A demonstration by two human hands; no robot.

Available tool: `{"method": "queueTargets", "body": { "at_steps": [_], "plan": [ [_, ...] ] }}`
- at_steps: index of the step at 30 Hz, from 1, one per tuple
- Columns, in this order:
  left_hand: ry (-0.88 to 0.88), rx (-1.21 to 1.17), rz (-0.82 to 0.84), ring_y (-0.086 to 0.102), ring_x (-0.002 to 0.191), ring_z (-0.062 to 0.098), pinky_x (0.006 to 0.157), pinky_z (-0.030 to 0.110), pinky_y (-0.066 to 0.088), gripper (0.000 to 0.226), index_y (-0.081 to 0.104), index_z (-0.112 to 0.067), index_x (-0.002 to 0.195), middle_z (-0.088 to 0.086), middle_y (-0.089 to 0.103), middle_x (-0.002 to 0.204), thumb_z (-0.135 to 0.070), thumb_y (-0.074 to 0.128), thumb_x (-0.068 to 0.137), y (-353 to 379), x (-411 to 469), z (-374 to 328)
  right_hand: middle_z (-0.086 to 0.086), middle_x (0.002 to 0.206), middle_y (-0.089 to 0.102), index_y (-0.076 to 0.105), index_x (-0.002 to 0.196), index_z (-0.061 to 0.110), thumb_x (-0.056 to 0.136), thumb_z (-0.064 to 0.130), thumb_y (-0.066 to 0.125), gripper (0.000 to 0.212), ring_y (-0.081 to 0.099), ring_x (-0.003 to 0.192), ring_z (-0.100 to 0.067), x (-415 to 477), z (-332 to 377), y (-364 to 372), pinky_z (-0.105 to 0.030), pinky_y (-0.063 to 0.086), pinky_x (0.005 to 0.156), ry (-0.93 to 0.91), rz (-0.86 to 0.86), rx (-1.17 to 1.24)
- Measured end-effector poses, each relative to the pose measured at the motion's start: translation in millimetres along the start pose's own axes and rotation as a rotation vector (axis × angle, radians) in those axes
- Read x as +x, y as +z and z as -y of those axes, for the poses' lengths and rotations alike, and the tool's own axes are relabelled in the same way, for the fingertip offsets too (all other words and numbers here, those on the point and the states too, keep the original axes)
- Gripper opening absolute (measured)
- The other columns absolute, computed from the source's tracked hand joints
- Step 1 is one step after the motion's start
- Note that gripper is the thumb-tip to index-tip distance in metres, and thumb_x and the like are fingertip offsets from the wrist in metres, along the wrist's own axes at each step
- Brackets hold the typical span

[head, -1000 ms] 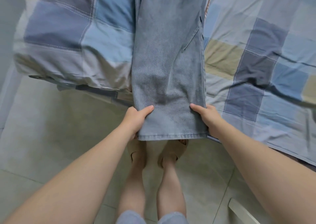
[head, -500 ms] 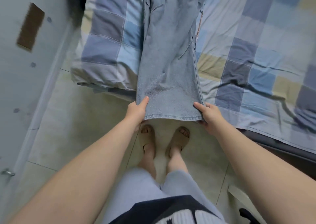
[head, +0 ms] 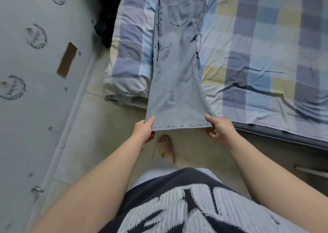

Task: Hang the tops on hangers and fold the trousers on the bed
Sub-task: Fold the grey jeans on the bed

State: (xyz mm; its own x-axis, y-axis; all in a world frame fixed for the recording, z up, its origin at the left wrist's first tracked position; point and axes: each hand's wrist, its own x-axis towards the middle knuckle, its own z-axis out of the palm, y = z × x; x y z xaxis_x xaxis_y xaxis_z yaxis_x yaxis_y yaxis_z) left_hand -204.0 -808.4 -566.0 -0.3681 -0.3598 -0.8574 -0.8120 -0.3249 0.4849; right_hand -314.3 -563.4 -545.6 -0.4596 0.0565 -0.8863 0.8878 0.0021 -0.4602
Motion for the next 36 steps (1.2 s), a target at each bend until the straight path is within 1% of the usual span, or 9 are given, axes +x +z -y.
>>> {"method": "queueTargets", "body": {
  "at_steps": [4,9,14,17,22,24,30,33,36],
  "plan": [
    [-0.023,-0.033,-0.017,0.060,0.076,0.018,0.070,0.033,0.053,0.031,0.067,-0.018,0.109,0.001,0.068,0.095,-0.046,0.059,0.098,-9.8,-31.7,47.5,0.003,0.062,0.067,0.065,0.084,0.013,0.090,0.013,0.073,0.010,0.061,0.057,-0.009,-26.3,-47.3,-20.8,-0.022,0.052,0.050,0.001,0.050,0.027],
    [-0.079,-0.027,-0.031,0.058,0.074,0.018,0.067,0.032,0.051,0.033,0.066,-0.019,0.113,0.000,0.066,0.092,-0.047,0.062,0.096,-19.4,-71.6,118.3,-0.009,0.081,0.061,0.062,0.093,0.012,0.086,0.014,0.077,0.016,0.059,0.058,-0.016,-51.3,-119.6,-59.3,-0.023,0.052,0.051,0.022,0.059,0.007],
    [-0.125,-0.025,-0.011,0.057,0.072,0.018,0.065,0.031,0.049,0.027,0.064,-0.017,0.104,-0.001,0.062,0.088,-0.043,0.065,0.096,-27.4,-97.8,156.8,-0.004,0.065,0.063,0.064,0.089,0.009,0.088,0.016,0.075,0.013,0.057,0.053,-0.014,-78.5,-172.0,-91.1,-0.023,0.049,0.049,0.071,0.108,0.002],
    [-0.146,-0.041,-0.011,0.056,0.068,0.018,0.064,0.031,0.047,0.024,0.064,-0.017,0.099,0.001,0.061,0.084,-0.040,0.067,0.095,-30.9,-100.9,157.6,-0.004,0.064,0.058,0.061,0.095,0.009,0.088,0.015,0.074,0.017,0.053,0.054,-0.015,-85.3,-178.3,-95.4,-0.024,0.047,0.051,0.065,0.128,0.005],
    [-0.121,-0.133,-0.033,0.054,0.063,0.017,0.062,0.030,0.047,0.018,0.063,-0.017,0.096,0.001,0.060,0.077,-0.034,0.065,0.095,-26.8,-97.5,120.1,-0.004,0.061,0.057,0.062,0.097,0.007,0.088,0.014,0.074,0.016,0.052,0.052,-0.015,-85.6,-144.6,-76.0,-0.022,0.045,0.045,0.029,0.100,0.024],
    [-0.103,-0.188,-0.036,0.054,0.061,0.016,0.060,0.029,0.048,0.016,0.065,-0.017,0.097,0.001,0.061,0.077,-0.032,0.064,0.095,-23.4,-90.0,95.3,-0.004,0.066,0.056,0.064,0.096,0.009,0.088,0.014,0.073,0.013,0.052,0.053,-0.016,-81.5,-123.5,-64.7,-0.023,0.046,0.044,0.025,0.086,0.037],
    [-0.116,-0.368,0.014,0.054,0.054,0.014,0.048,0.023,0.048,0.012,0.060,-0.019,0.091,0.000,0.057,0.063,-0.031,0.062,0.093,-11.1,-42.3,-4.6,-0.004,0.079,0.056,0.062,0.091,0.017,0.091,0.018,0.069,0.007,0.057,0.058,-0.017,-48.8,-33.3,-17.5,-0.027,0.049,0.052,0.004,0.026,0.120],
    [-0.142,-0.409,0.048,0.055,0.057,0.015,0.047,0.021,0.047,0.012,0.059,-0.020,0.091,0.000,0.057,0.064,-0.031,0.061,0.094,-8.6,-15.9,-58.7,-0.004,0.085,0.058,0.060,0.096,0.016,0.092,0.020,0.068,0.009,0.058,0.064,-0.017,-28.1,18.2,12.2,-0.025,0.050,0.050,-0.002,-0.014,0.126],
    [-0.193,-0.408,0.084,0.053,0.059,0.014,0.054,0.025,0.044,0.018,0.059,-0.020,0.082,-0.001,0.056,0.060,-0.031,0.058,0.096,-8.7,11.0,-121.2,-0.005,0.084,0.058,0.060,0.089,0.016,0.092,0.020,0.068,0.009,0.057,0.066,-0.018,-9.6,76.3,49.2,-0.027,0.050,0.052,0.013,-0.055,0.122]
  ]
}}
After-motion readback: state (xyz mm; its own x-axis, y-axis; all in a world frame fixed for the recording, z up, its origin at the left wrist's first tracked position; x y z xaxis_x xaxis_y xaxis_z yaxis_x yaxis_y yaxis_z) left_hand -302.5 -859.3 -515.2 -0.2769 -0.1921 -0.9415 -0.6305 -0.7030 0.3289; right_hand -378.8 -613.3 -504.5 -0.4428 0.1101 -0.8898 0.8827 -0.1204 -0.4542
